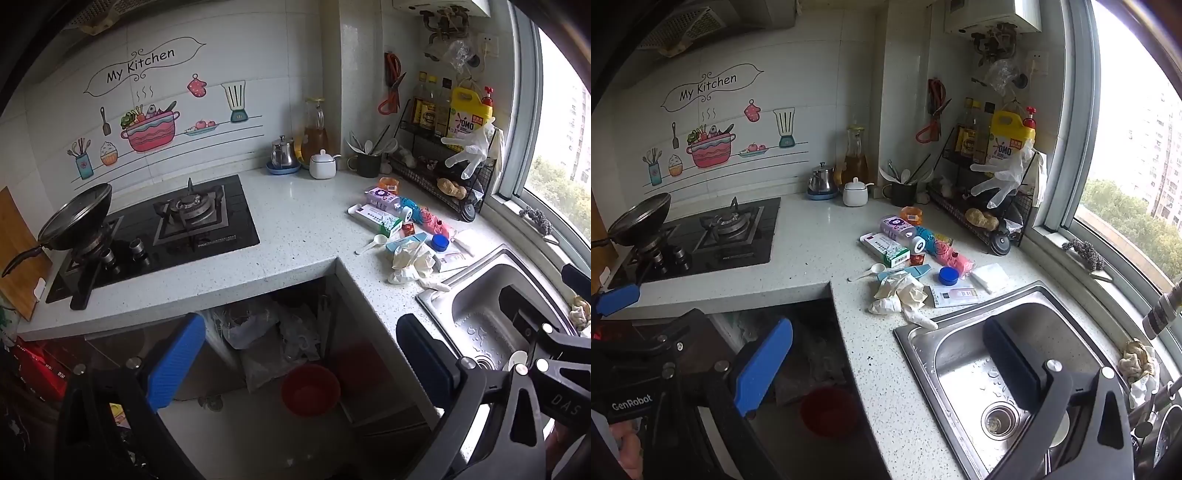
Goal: Collect trash
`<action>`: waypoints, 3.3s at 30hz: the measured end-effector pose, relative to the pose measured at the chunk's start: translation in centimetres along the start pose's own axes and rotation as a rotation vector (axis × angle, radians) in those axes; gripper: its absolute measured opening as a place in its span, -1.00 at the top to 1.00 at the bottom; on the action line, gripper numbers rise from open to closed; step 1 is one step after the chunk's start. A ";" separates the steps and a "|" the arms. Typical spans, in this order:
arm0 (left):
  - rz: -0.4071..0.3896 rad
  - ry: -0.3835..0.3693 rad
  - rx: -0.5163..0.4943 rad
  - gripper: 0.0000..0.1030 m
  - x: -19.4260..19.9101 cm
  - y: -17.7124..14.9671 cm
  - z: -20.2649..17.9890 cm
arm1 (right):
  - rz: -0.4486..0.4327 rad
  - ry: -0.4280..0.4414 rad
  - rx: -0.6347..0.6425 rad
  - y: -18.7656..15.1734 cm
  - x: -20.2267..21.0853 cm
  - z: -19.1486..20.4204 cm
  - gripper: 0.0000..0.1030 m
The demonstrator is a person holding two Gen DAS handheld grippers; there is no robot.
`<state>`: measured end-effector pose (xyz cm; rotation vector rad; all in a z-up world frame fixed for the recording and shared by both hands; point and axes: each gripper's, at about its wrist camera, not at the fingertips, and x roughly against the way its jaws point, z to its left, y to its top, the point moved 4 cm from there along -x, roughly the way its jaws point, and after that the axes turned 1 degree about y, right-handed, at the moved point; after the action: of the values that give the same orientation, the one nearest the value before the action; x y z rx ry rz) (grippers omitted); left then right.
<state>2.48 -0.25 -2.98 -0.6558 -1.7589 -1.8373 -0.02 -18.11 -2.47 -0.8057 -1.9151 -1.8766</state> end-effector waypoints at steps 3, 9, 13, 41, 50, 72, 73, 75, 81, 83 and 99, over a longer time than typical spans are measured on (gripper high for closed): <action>0.001 0.000 -0.001 -0.99 0.0 0.0 0.0 | -0.007 0.000 -0.008 -1.1 0.3 0.3 -0.99; 0.001 0.001 -0.002 -0.99 0.0 -0.1 0.1 | -0.004 0.013 0.003 -1.0 0.2 0.4 -0.99; 0.005 -0.001 0.002 -0.99 0.0 -0.1 0.1 | -0.006 0.024 0.012 -1.1 0.3 0.6 -0.99; 0.027 -0.015 0.005 -0.99 -0.4 -0.7 0.3 | 0.017 0.048 0.018 -1.5 0.2 0.6 -0.99; 0.037 -0.017 0.007 -0.99 -0.6 -0.9 0.5 | 0.025 0.055 0.023 -1.5 0.1 0.8 -0.99; 0.085 -0.097 -0.025 -0.99 -3.9 0.9 -1.0 | 0.045 0.015 0.011 -1.1 -1.5 -0.2 -0.99; 0.096 -0.107 -0.022 -0.99 -4.3 1.1 -1.1 | 0.045 0.010 0.009 -1.0 -1.8 -0.3 -0.99; 0.107 -0.118 -0.030 -0.99 -5.3 1.5 -1.5 | 0.052 0.003 -0.003 -0.9 -2.4 -0.6 -0.99; 0.119 -0.139 -0.108 -0.99 -8.9 3.2 -3.0 | 0.098 -0.012 -0.031 -0.6 -5.2 -1.6 -0.99; 0.127 -0.150 -0.122 -0.99 -10.5 3.9 -3.4 | 0.113 -0.020 -0.042 -0.3 -6.6 -1.8 -0.99; 0.318 -0.256 -0.231 -0.99 -27.7 8.0 -4.8 | 0.331 -0.073 -0.026 1.7 -20.6 -2.0 -0.99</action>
<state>28.66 -4.41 -15.38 -1.2341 -1.4929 -1.8054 16.81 -23.34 -13.41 -1.1360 -1.6767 -1.6939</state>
